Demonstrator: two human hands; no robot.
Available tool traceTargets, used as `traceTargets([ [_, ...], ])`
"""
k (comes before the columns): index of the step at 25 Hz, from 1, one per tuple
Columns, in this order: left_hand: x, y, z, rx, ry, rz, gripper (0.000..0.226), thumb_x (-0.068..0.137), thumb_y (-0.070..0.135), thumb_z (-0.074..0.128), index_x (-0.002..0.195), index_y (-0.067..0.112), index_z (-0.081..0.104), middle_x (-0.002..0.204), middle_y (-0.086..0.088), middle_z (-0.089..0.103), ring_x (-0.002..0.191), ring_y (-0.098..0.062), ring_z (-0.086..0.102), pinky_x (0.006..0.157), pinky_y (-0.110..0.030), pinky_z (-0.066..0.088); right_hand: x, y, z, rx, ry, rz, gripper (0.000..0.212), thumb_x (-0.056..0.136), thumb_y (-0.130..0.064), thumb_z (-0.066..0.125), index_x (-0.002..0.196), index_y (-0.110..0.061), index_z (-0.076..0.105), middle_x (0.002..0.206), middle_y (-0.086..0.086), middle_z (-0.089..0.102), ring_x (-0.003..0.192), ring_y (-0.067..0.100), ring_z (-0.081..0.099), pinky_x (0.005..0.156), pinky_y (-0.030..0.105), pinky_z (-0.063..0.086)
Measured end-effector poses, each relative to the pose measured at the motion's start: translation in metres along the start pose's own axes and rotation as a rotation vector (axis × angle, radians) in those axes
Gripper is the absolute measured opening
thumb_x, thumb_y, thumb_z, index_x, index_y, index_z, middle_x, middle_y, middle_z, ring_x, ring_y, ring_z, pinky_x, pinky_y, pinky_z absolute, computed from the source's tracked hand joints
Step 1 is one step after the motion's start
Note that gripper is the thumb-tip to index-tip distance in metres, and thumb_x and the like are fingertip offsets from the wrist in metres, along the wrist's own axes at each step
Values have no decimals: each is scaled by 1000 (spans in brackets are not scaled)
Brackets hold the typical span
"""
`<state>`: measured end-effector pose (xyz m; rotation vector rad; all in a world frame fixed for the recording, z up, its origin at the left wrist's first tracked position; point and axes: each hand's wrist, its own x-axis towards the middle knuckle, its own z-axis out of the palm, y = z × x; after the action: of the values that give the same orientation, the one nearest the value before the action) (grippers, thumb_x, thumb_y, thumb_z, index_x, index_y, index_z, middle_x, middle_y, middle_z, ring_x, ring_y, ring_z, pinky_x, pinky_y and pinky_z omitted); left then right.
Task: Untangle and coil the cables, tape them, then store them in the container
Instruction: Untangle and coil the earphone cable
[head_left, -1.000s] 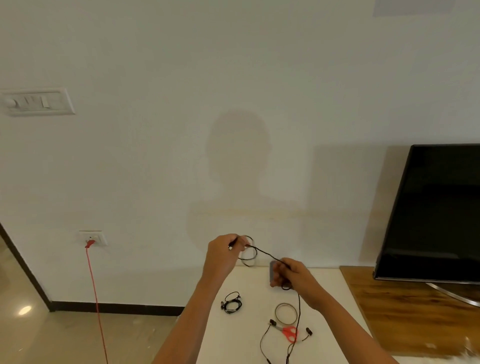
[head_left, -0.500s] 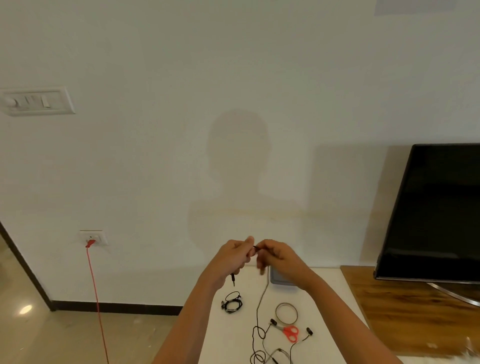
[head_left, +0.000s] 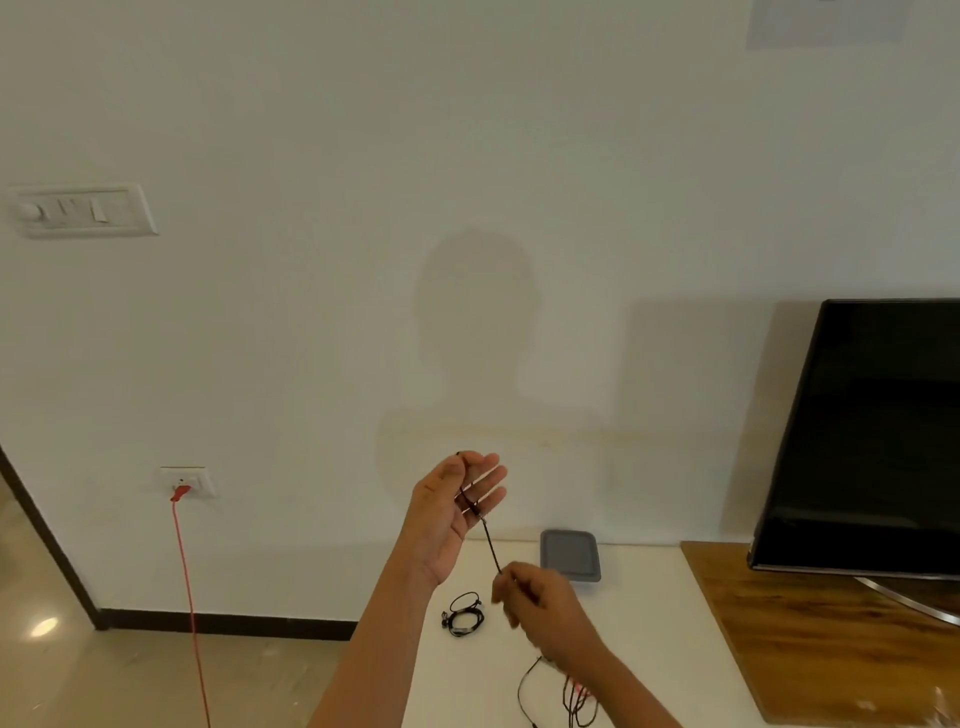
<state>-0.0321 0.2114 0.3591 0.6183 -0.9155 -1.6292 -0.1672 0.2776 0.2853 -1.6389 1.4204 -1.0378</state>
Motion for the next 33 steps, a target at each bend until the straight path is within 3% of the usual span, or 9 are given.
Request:
traceTargets([
  [4, -1, -9, -17, 498, -59, 60, 31, 100, 20, 44, 95, 4, 70, 96, -14, 74, 101, -20, 70, 95, -34, 53, -24, -29, -9, 45, 49, -113, 28, 95, -10, 50, 72, -23, 60, 51, -18, 55, 47, 1, 43, 51, 12, 34],
  [7, -6, -13, -22, 598, -228, -32, 34, 98, 29, 50, 97, 2, 71, 86, -15, 72, 88, -24, 68, 93, -37, 50, -13, -55, -31, 36, 141, -232, 25, 93, -13, 56, 69, -21, 61, 51, -11, 50, 47, 4, 39, 49, 19, 35],
  [13, -25, -21, 1, 324, -341, -230, 37, 101, 16, 37, 85, 2, 67, 89, -22, 70, 100, -41, 66, 94, -53, 50, 47, -61, -67, -24, 208, -189, 13, 88, -25, 65, 76, -26, 70, 69, -9, 70, 59, 4, 59, 59, 16, 47],
  [15, -28, -17, 6, 116, -301, -195, 33, 98, 16, 40, 80, 2, 63, 87, -20, 70, 100, -41, 67, 91, -55, 52, 52, -43, -61, 70, 135, -76, 17, 90, -17, 61, 76, -20, 71, 59, -15, 66, 52, -3, 55, 54, 12, 42],
  [19, -13, -10, 3, -73, -173, -78, 23, 91, 20, 48, 87, 2, 63, 118, -18, 67, 109, -44, 62, 94, -53, 50, 23, -2, -23, 101, 37, 74, 31, 91, -2, 48, 73, -18, 69, 52, -13, 57, 49, 2, 43, 48, 13, 34],
  [23, 5, -15, -13, 210, -83, 8, 25, 99, 14, 43, 93, 5, 65, 117, 1, 70, 120, -30, 58, 105, -40, 42, -13, -4, -11, 84, -7, 52, 32, 95, -10, 49, 68, -18, 64, 51, -14, 58, 48, 1, 43, 49, 16, 35],
  [27, 5, -25, -24, 573, -191, -11, 30, 98, 20, 47, 97, 1, 70, 112, 1, 72, 118, -7, 59, 110, -32, 37, -17, -42, -40, 14, 62, 1, 40, 93, -28, 56, 53, -20, 59, 49, -5, 46, 47, 8, 38, 51, 17, 34],
  [30, 1, -26, -31, 650, -255, -11, 37, 94, 34, 48, 99, 6, 73, 116, -2, 71, 121, -8, 58, 107, -29, 36, -12, -68, -68, -80, 137, -15, 45, 92, -28, 56, 47, -23, 55, 47, -3, 40, 42, 8, 34, 47, 12, 32],
  [33, 3, -21, -33, 698, -241, -5, 34, 98, 31, 47, 100, 10, 74, 113, 0, 72, 118, -8, 59, 106, -33, 36, -10, -78, -85, -409, 177, -84, 41, 95, -34, 49, 59, -18, 60, 41, -10, 45, 40, 5, 41, 46, 12, 33],
])
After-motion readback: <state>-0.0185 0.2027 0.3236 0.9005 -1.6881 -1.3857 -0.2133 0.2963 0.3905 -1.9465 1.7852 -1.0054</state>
